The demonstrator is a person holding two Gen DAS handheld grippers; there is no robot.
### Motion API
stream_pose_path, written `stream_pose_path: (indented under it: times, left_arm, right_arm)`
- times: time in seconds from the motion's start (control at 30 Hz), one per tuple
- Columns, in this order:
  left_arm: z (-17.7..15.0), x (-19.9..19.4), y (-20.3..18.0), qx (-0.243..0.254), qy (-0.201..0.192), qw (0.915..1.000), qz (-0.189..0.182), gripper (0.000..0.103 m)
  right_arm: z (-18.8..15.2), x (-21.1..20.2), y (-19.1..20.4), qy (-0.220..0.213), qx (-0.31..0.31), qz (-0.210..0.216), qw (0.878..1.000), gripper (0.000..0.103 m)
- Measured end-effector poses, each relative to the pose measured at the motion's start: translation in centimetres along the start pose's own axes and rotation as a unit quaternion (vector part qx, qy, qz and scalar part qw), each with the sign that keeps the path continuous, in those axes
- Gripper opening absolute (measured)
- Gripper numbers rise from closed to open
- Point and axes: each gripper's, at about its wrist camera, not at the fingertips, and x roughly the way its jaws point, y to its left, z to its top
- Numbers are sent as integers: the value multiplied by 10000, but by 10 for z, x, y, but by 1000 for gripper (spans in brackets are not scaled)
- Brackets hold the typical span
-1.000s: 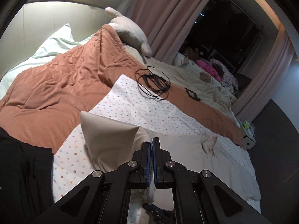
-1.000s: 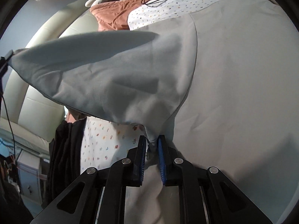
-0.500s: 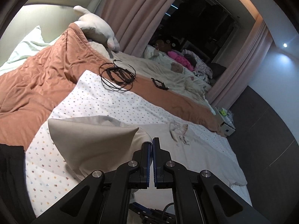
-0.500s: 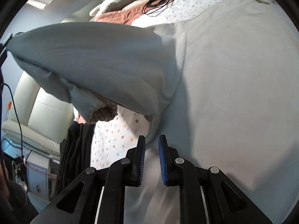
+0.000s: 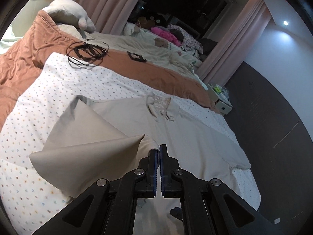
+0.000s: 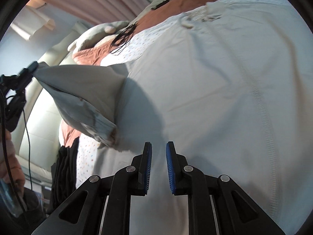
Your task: Fold large clothes
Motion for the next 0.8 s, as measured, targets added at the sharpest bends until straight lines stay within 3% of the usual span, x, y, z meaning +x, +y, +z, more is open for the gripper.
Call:
stream_pose_path:
  times: [0.23,0.27,0.3,0.37,0.43,0.57,0.67,0.73,0.8]
  left_arm:
    - [-32,60,-30,-30,928,9951,-333,3]
    - [-35,67,-32,-86,1115,9928,-427,10]
    - [-39,69,-34,-128,1264,9907,-481,17]
    - [-45,65,-37,-107,1256,9910,-454,72]
    - [-50,47,-35,-46,933,9951,-328,93]
    - [-56,15,-11,-371,586,9974,-171,94]
    - [-61,-13,15,-588,340,9975,203,93]
    - [-66,-29,33,-715,233,9962,440,93]
    - [-74,-44,52,-888,174,9941,605,93]
  right_arm:
    - [-5,-50,-42,-390,278,-292,9984,17]
    - [-6,-53,-45,-422,300,-328,9981,17]
    - [-6,-57,-48,-450,311,-358,9979,17]
    - [-6,-60,-50,-482,295,-400,9976,17]
    - [-6,-65,-52,-517,228,-380,9977,17]
    - [-7,-60,-39,-504,4,-215,9985,17]
    - [-7,-50,-21,-447,-260,-138,9986,19]
    - [-6,-42,-6,-420,-464,-142,9979,38]
    - [-5,-32,10,-409,-665,-167,9968,45]
